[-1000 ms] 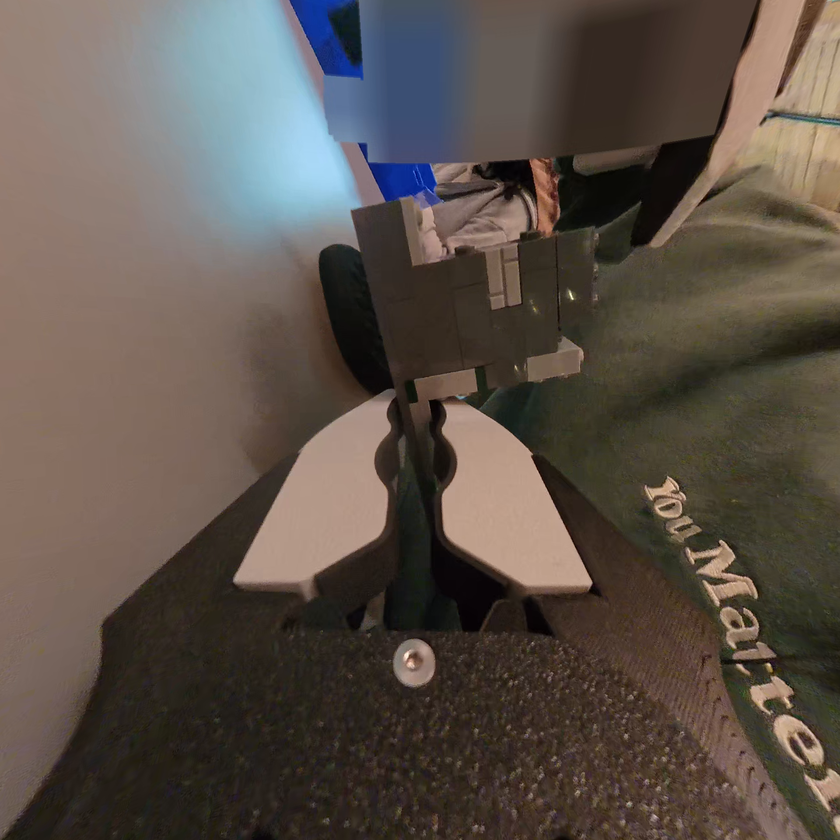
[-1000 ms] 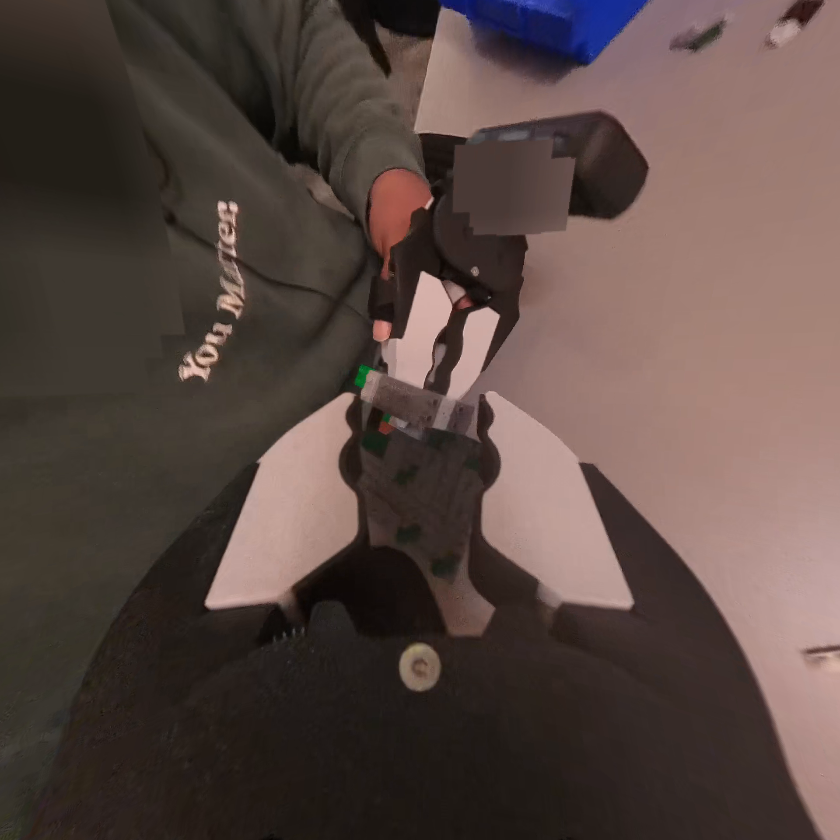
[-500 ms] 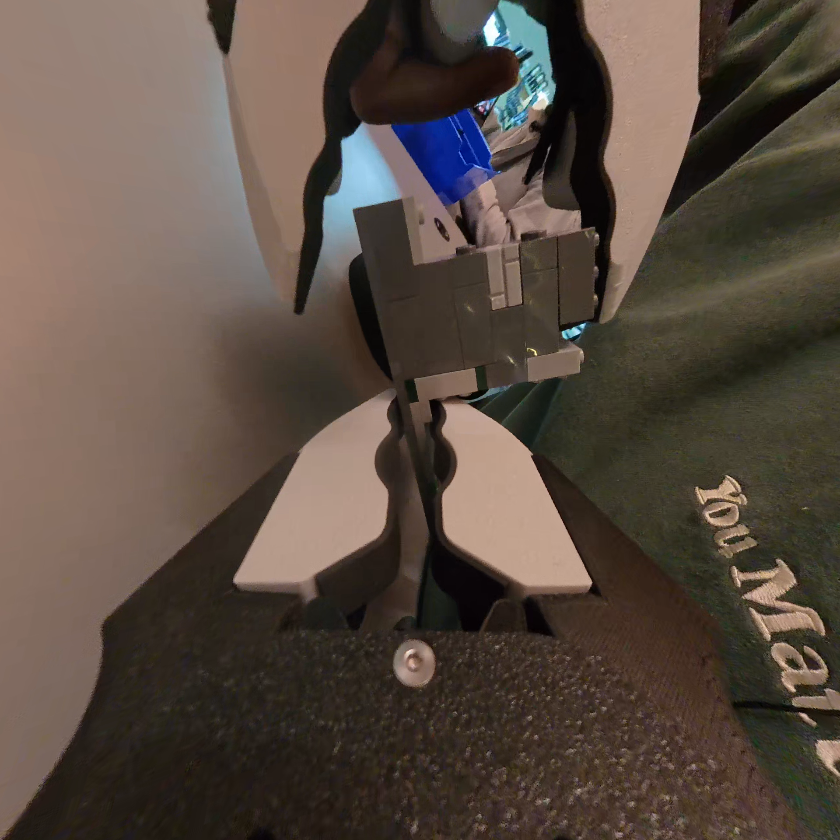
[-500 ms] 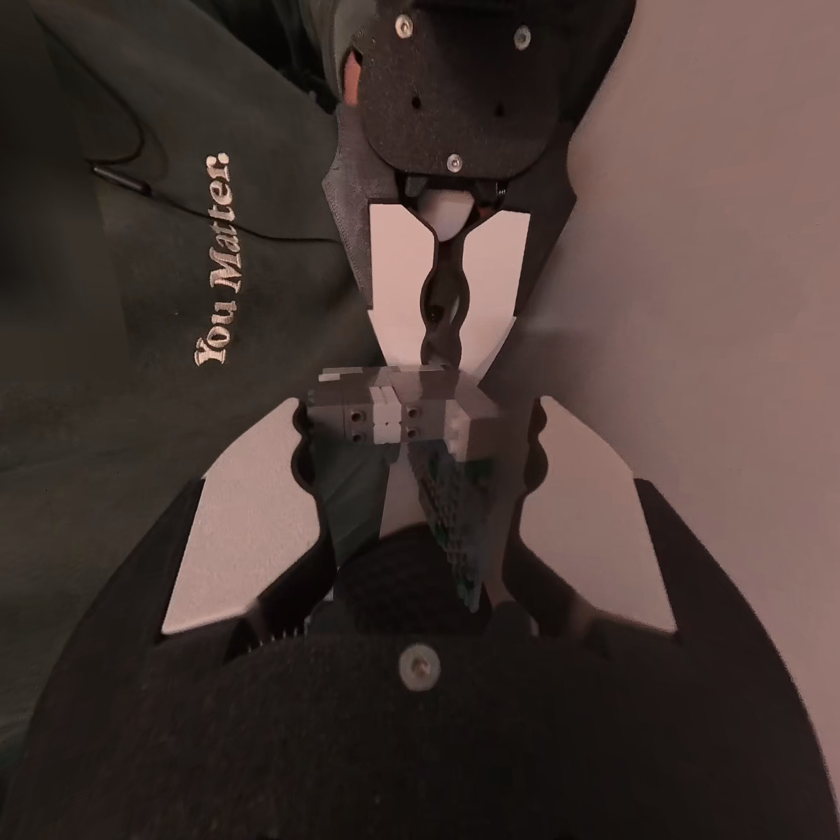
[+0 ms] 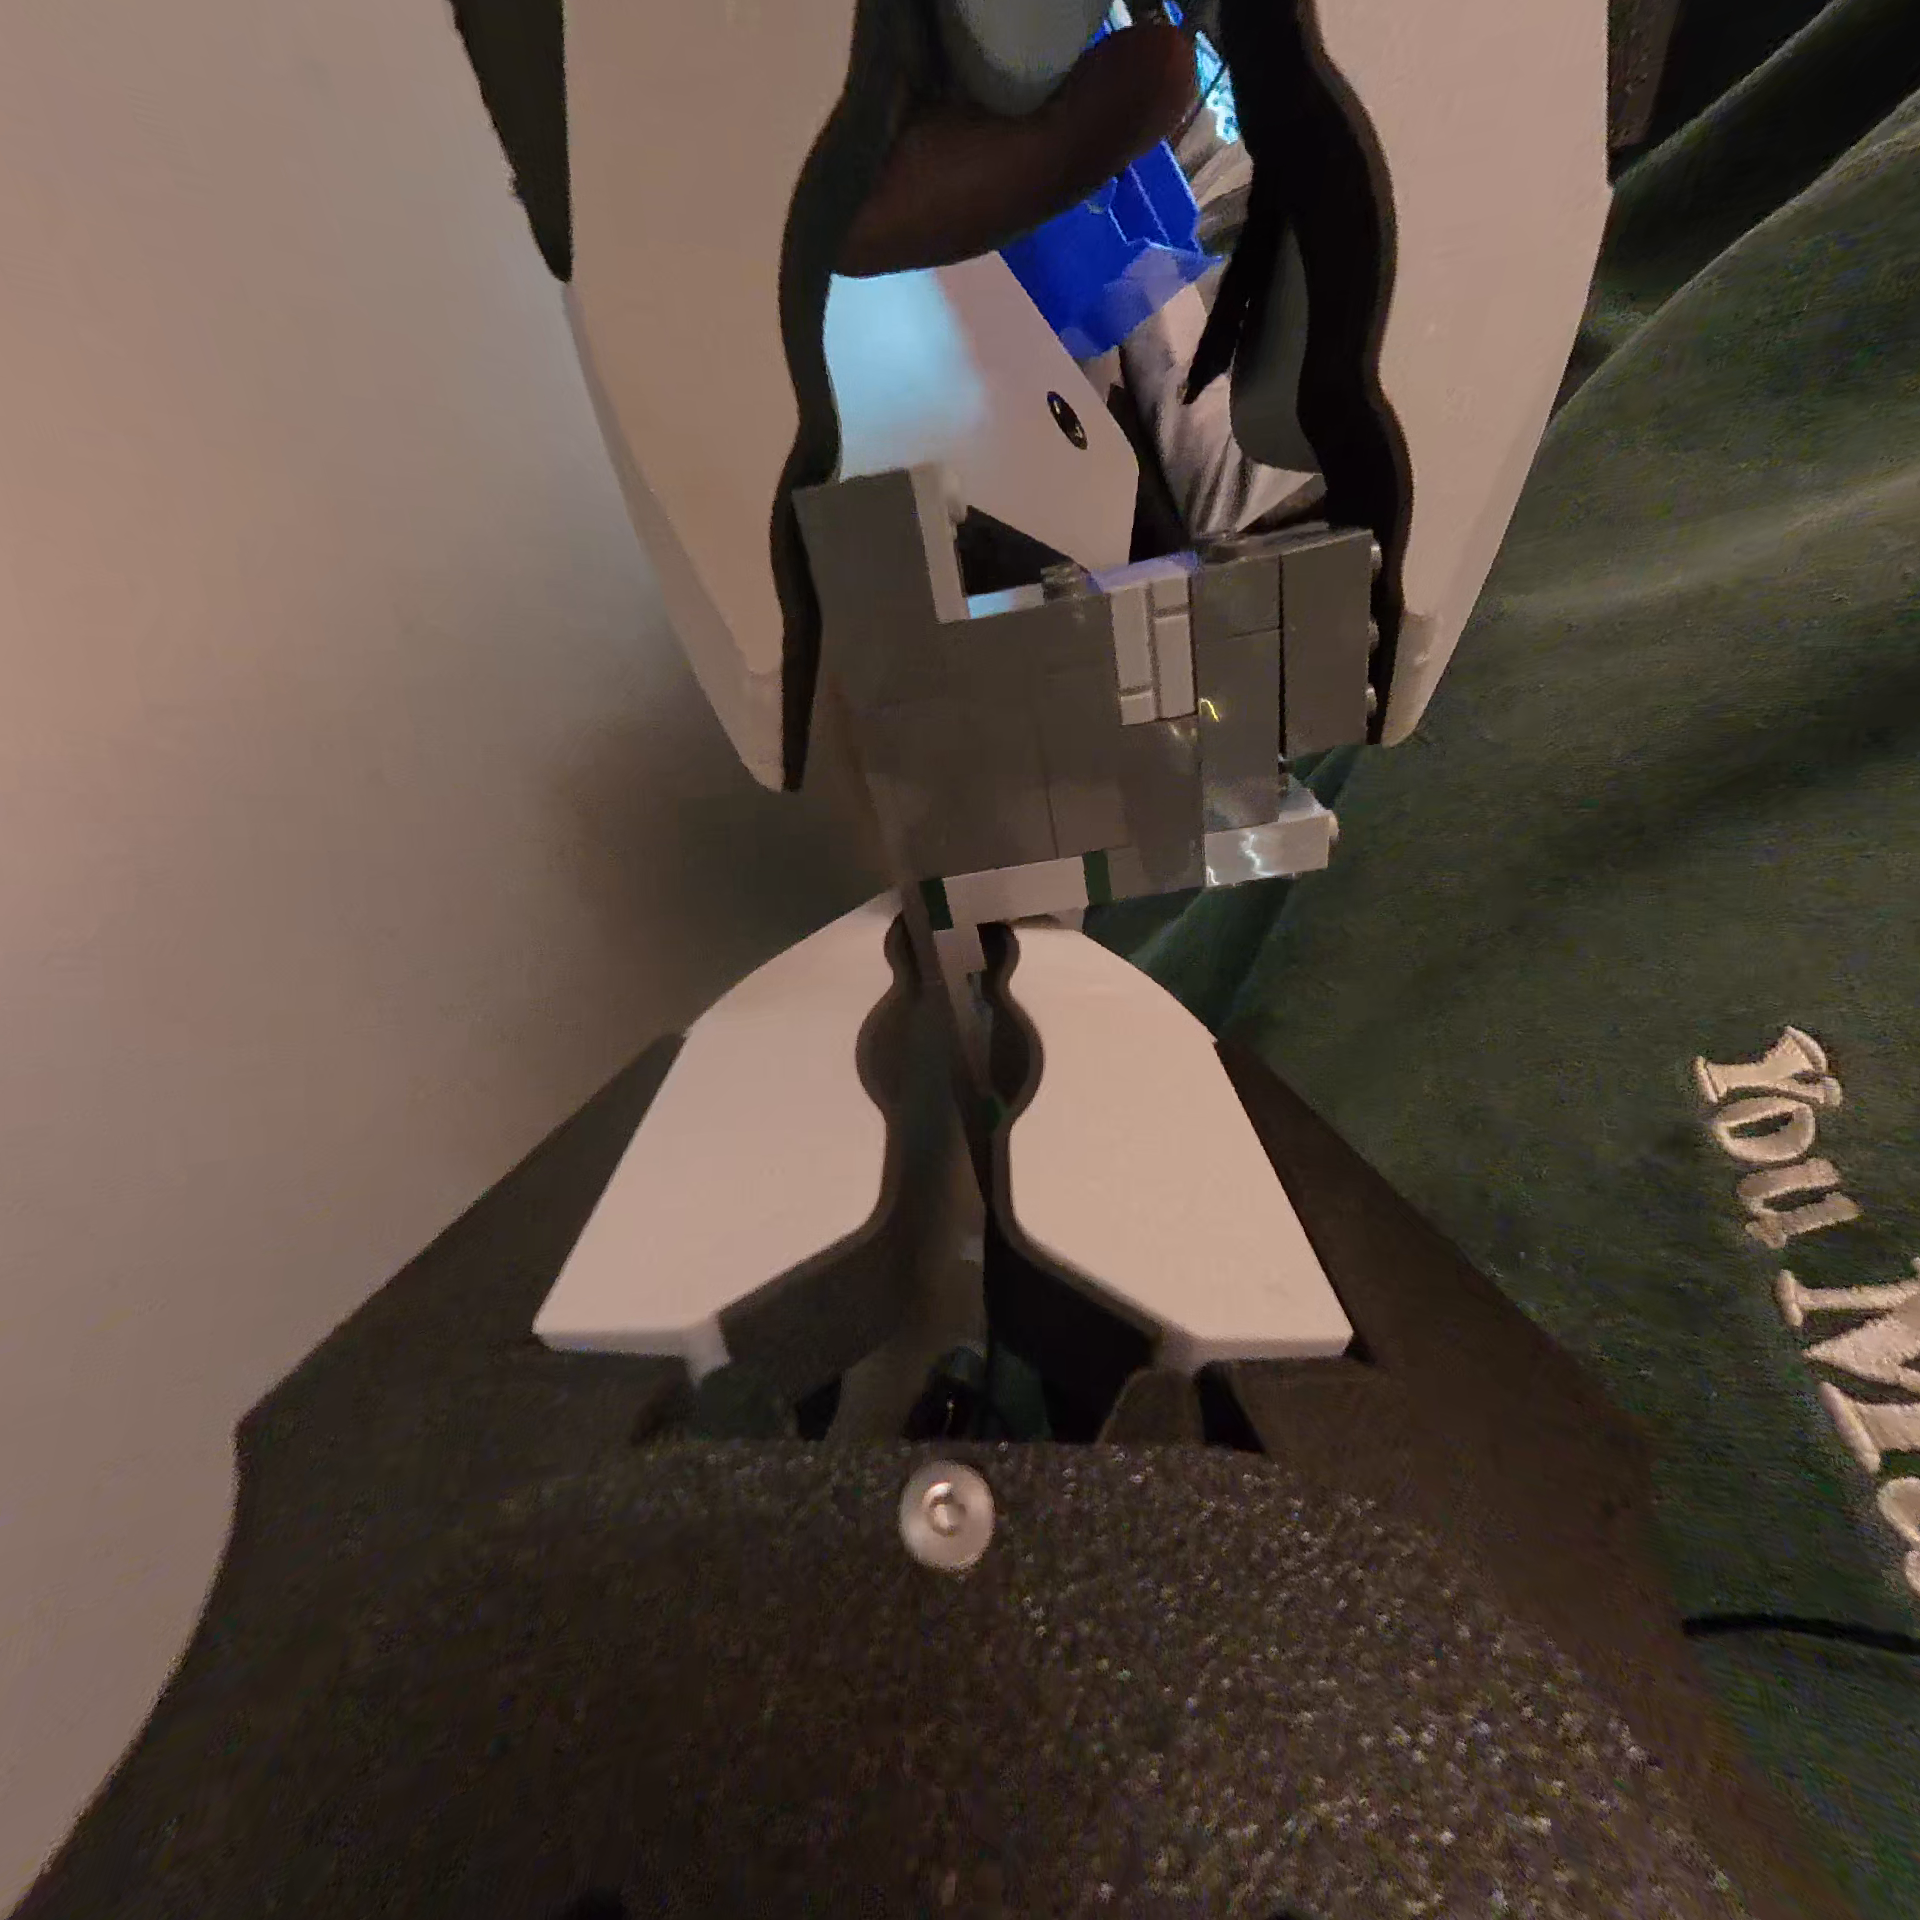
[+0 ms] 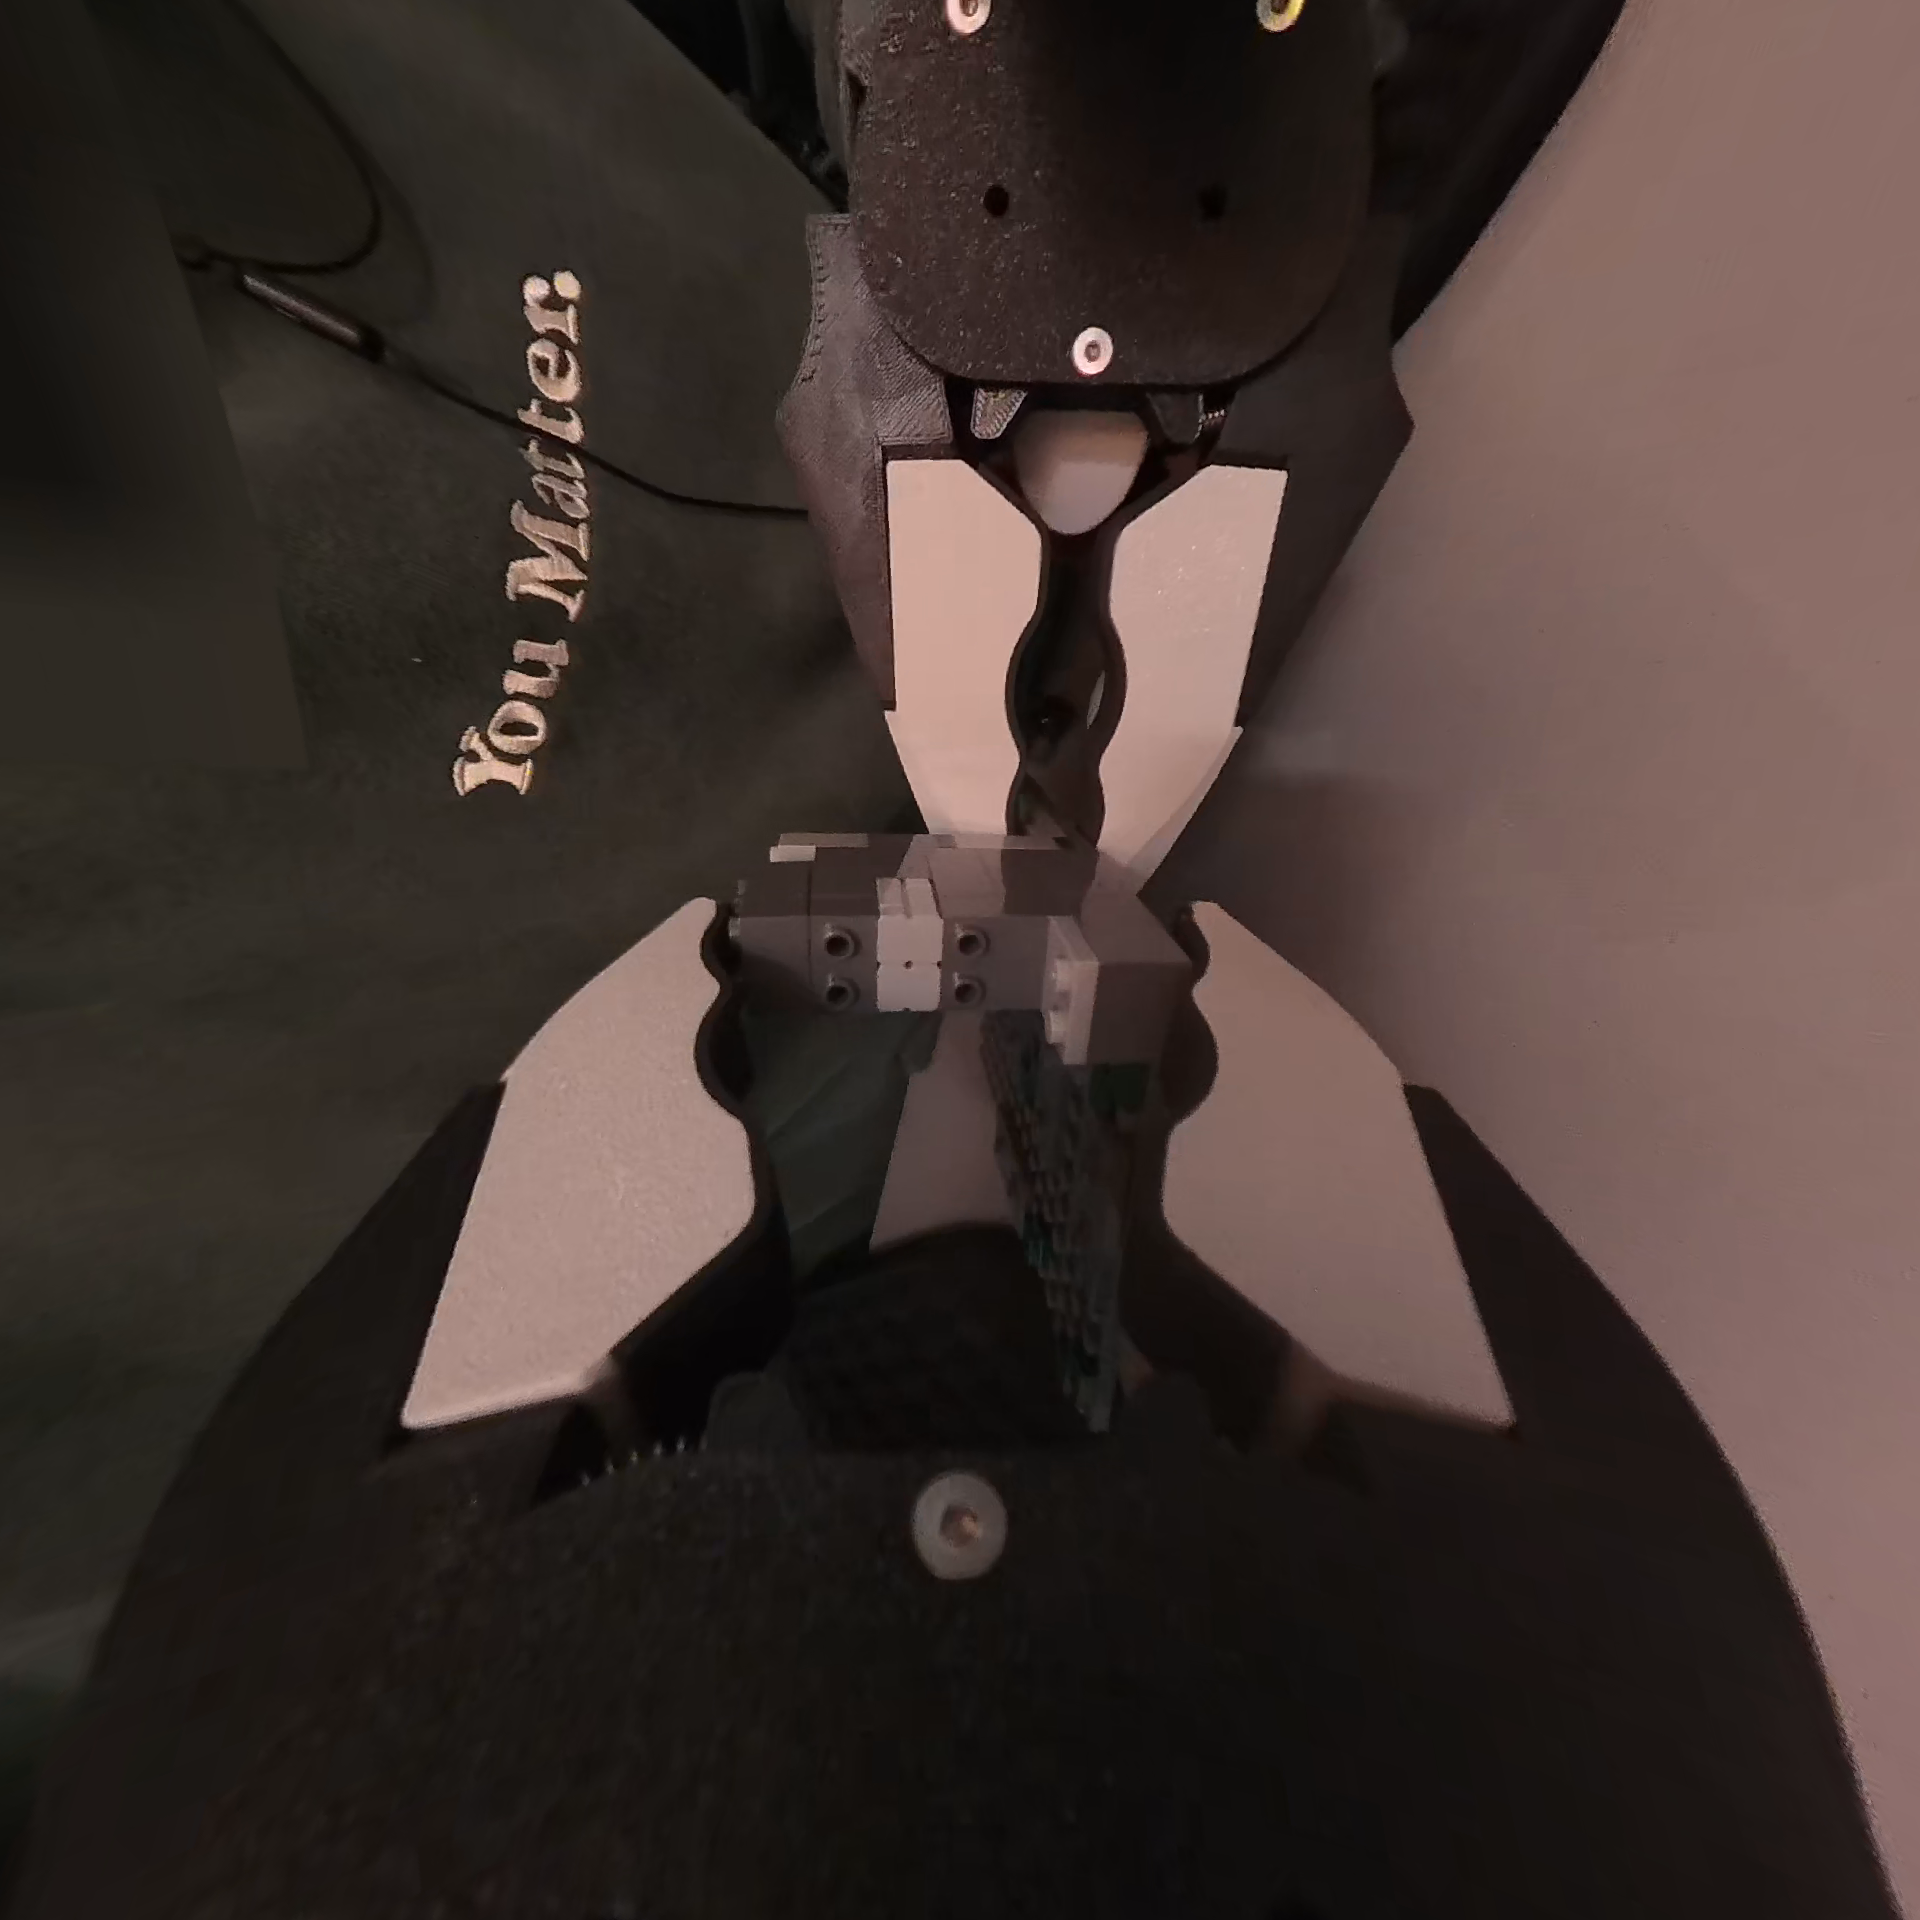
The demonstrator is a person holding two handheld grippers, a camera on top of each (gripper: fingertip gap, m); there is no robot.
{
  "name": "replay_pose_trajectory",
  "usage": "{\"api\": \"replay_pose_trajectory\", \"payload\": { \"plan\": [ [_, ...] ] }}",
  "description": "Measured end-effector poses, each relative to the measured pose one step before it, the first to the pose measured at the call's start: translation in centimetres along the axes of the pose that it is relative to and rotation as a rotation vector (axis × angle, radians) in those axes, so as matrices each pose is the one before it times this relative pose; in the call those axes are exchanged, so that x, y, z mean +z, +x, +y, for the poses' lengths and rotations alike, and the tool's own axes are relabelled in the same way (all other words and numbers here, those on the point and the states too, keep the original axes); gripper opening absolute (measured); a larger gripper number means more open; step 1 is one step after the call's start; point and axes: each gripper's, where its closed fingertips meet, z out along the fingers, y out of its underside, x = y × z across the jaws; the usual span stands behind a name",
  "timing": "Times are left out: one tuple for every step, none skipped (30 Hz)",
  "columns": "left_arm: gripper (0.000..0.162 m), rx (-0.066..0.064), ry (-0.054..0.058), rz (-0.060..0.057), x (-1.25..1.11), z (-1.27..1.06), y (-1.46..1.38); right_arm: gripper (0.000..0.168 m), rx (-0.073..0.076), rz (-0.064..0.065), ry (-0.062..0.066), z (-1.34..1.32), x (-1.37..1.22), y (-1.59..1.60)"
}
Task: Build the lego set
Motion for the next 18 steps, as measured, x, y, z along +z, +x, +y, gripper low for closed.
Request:
{"api": "replay_pose_trajectory", "payload": {
  "plan": [
    [0.009,-0.0045,-0.0043,0.0023,0.093,0.158,0.044,0.079,-0.0001,0.002,-0.0003,0.103,0.137,0.006],
    [0.01,-0.004,-0.0029,-0.0014,0.059,0.099,-0.022,0.079,0.0023,-0.0008,0.0027,0.068,0.118,0.005],
    [0.009,-0.0066,-0.0014,-0.003,0.02,0.058,-0.127,0.079,0.0022,0.0039,0.0044,0.045,0.077,0.075],
    [0.009,-0.0087,-0.0008,-0.0001,-0.003,0.055,-0.124,0.078,0.0022,0.0078,0.007,-0.015,0.061,0.125],
    [0.009,-0.0059,-0.0035,-0.0006,0.02,0.091,-0.086,0.078,0.0042,0.007,0.0061,0.006,0.064,0.114],
    [0.009,-0.004,-0.0057,0.0003,0.11,0.135,-0.005,0.079,0.0035,0.0012,-0.0006,0.096,0.086,0.049],
    [0.009,-0.0022,-0.0058,-0.0018,0.105,0.146,-0.068,0.078,-0.0008,0.0027,-0.0009,0.115,0.11,0.046],
    [0.009,-0.0075,-0.0035,0.006,0.081,0.095,0.02,0.078,0.0014,0.0026,-0.0001,0.08,0.117,0.029],
    [0.01,-0.0045,0.0007,0.0031,0.039,0.017,-0.027,0.078,0.002,0.0009,0.0029,0.03,0.039,0.024],
    [0.009,-0.0021,-0.0029,0.0028,0.042,0.001,0.029,0.078,0.001,-0.0022,0.0037,0.022,-0.003,0.008],
    [0.01,0.0036,-0.0016,-0.0064,0.055,0.0,-0.09,0.078,0.0,0.0003,0.0019,0.038,-0.009,0.034],
    [0.01,-0.0054,-0.0021,0.0022,0.043,0.015,-0.021,0.078,0.0004,0.0026,0.0001,0.053,0.003,0.049],
    [0.01,-0.0036,-0.0001,-0.0004,0.027,-0.002,-0.049,0.078,0.0019,0.0033,0.0016,0.017,0.008,0.048],
    [0.01,-0.0027,-0.002,0.0017,0.032,0.022,0.009,0.078,0.0028,0.001,0.0023,0.012,0.001,0.019],
    [0.01,0.0014,-0.0022,-0.0057,0.037,0.024,-0.06,0.079,0.0027,0.0004,0.0009,0.043,0.007,0.019],
    [0.01,0.0,-0.0033,-0.0007,0.043,0.036,-0.02,0.079,0.0007,0.0014,0.0029,0.017,0.022,0.033],
    [0.01,-0.001,-0.0001,-0.005,0.024,0.003,-0.071,0.078,-0.0002,0.0019,0.0046,0.018,0.015,0.042],
    [0.01,-0.0026,-0.0019,0.0007,0.017,0.029,-0.021,0.078,0.0018,0.0021,0.0049,0.002,0.017,0.053]
  ]
}}
